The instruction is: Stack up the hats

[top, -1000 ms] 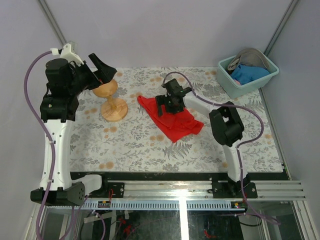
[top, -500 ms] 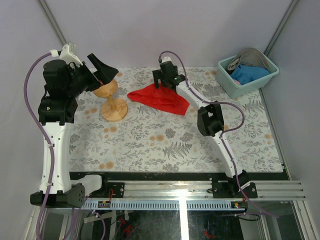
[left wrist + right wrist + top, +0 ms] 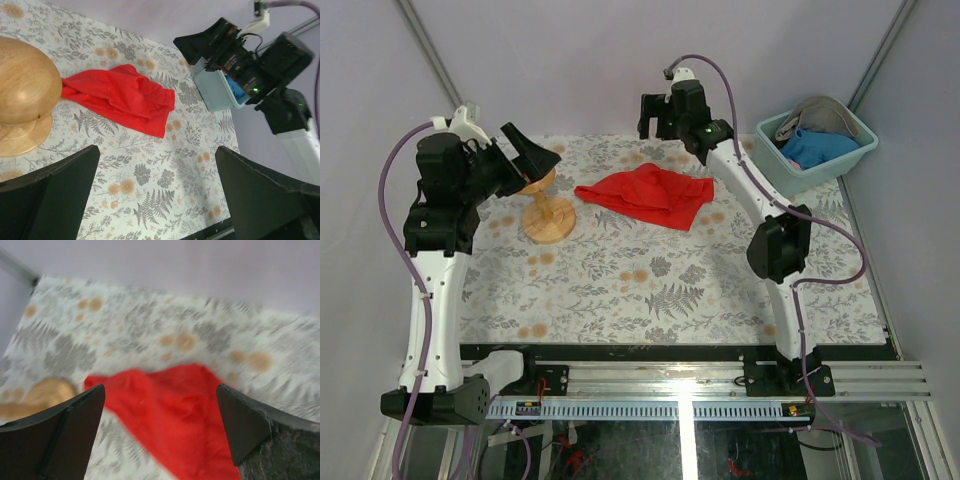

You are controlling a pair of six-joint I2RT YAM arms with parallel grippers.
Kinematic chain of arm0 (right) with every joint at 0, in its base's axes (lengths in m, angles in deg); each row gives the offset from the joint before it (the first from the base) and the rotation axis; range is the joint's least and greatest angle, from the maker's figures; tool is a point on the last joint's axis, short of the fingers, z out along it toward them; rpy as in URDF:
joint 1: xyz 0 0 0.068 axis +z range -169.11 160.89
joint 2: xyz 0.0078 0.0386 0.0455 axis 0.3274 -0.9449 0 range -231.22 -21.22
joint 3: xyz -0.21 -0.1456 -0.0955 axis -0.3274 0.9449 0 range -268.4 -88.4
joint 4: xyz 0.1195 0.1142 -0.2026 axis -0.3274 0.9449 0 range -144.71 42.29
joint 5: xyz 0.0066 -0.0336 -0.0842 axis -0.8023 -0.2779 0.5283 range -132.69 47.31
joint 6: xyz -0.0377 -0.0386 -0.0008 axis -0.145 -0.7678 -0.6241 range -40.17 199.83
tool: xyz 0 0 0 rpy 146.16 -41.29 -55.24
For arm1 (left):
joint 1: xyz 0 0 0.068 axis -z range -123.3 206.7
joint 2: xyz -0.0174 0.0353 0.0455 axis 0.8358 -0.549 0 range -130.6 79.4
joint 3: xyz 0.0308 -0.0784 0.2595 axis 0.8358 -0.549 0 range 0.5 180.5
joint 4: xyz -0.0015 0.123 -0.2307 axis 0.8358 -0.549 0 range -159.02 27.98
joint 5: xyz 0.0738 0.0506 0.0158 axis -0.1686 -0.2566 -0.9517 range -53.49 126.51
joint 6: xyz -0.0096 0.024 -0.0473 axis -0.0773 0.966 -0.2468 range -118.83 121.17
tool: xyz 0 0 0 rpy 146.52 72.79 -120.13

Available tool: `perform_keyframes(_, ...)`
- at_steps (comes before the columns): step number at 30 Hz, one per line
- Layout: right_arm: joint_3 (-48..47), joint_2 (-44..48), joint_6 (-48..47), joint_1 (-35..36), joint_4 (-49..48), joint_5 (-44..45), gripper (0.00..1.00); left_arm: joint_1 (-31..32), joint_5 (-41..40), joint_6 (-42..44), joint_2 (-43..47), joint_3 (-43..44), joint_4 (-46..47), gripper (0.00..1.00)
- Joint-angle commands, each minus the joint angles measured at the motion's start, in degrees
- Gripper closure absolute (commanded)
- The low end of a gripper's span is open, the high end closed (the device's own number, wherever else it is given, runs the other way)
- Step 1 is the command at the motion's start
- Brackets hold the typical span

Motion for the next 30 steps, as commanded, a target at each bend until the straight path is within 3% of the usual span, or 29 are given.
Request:
perform_keyframes(1,-0.9,-3.1,9.6,1.8,20.8,-11.2,0.01,-0.1,3.0,-0.3,2.0,-1.9,3.4,0.0)
perform_keyframes(4,1.7,-3.4,11.0,4.0,25.6,-9.7,0.01,0.0,1.9,-0.4,3.9,-3.7,3.4,0.0)
perform_keyframes(9,5.6,-3.8,15.9,4.2,25.8,-8.0,0.0,-0.1,1.9,-0.5,5.4,-4.3,3.1,0.0)
perform_keyframes(19,-5.5,-17.9,20.7,3.9,24.8,-8.4,0.01,-0.1,0.6,1.4,6.7,-1.7,-1.2,0.0)
perform_keyframes(30,-7.5,-23.2,24.4,-2.9,13.3,-6.4,0.01,0.0,-0.8,3.9,5.2,4.9,-8.1,0.0)
